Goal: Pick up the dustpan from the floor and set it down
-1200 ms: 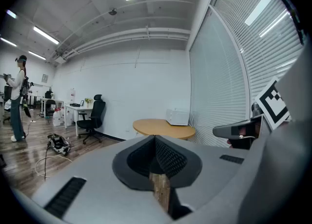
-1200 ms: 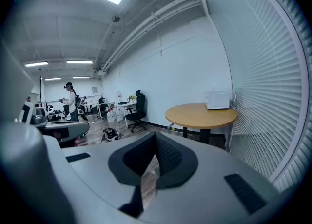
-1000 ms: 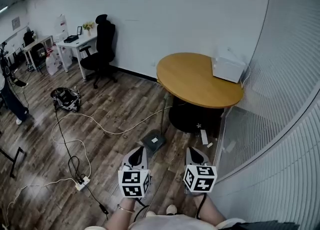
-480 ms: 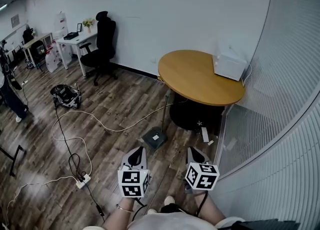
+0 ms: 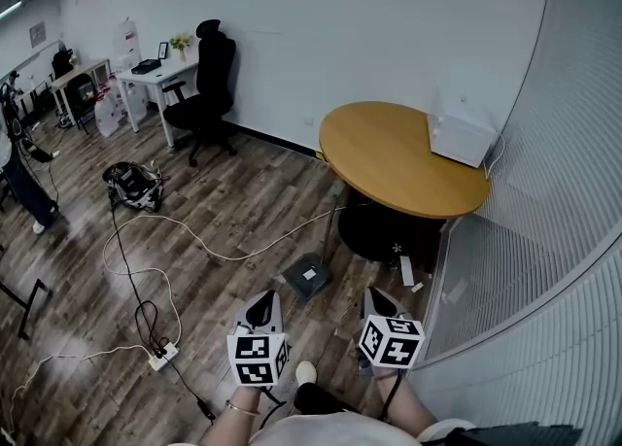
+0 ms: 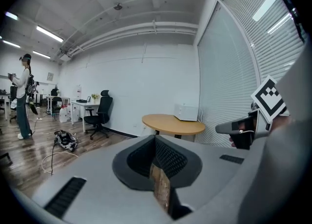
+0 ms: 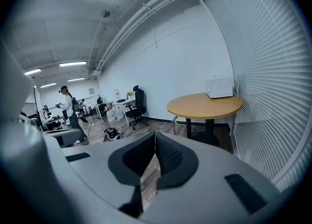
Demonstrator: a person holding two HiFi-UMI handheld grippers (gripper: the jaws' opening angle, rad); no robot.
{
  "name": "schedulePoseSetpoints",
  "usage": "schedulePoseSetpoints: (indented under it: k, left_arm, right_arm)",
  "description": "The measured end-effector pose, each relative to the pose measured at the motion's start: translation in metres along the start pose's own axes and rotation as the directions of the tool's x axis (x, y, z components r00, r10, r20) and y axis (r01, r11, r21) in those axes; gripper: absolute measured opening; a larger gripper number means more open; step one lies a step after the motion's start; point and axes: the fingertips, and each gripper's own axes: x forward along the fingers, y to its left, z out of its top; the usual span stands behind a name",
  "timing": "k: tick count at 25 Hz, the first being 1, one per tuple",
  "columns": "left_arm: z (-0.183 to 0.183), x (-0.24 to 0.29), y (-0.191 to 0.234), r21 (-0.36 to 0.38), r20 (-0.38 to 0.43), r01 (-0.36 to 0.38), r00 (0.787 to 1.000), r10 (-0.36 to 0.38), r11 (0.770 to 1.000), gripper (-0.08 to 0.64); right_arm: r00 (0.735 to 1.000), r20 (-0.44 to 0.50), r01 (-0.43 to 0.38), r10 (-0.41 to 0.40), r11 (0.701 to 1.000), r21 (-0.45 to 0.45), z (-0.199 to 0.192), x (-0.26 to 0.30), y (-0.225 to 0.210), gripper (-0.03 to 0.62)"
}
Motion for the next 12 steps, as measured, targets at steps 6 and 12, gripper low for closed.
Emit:
schedulePoseSetpoints:
  k: [6,12]
  left_arm:
    - [0.013,0.048,0.015,0.011,-0.007,-0.005,1.000,0.005,1.000,0.017]
    - [0.034,0.099,0.028,0.045,-0.015,0.013,1.000,-0.012,0.999,0.017]
  right_arm:
    - [1.000,0.010,0.007,-0.007,1.000,0.001,0.025,0.046,-0.009,0.034]
    - [1.000,0.014,-0.001,0.001,1.000,0.028,0.051,0.098,-0.015,0.034]
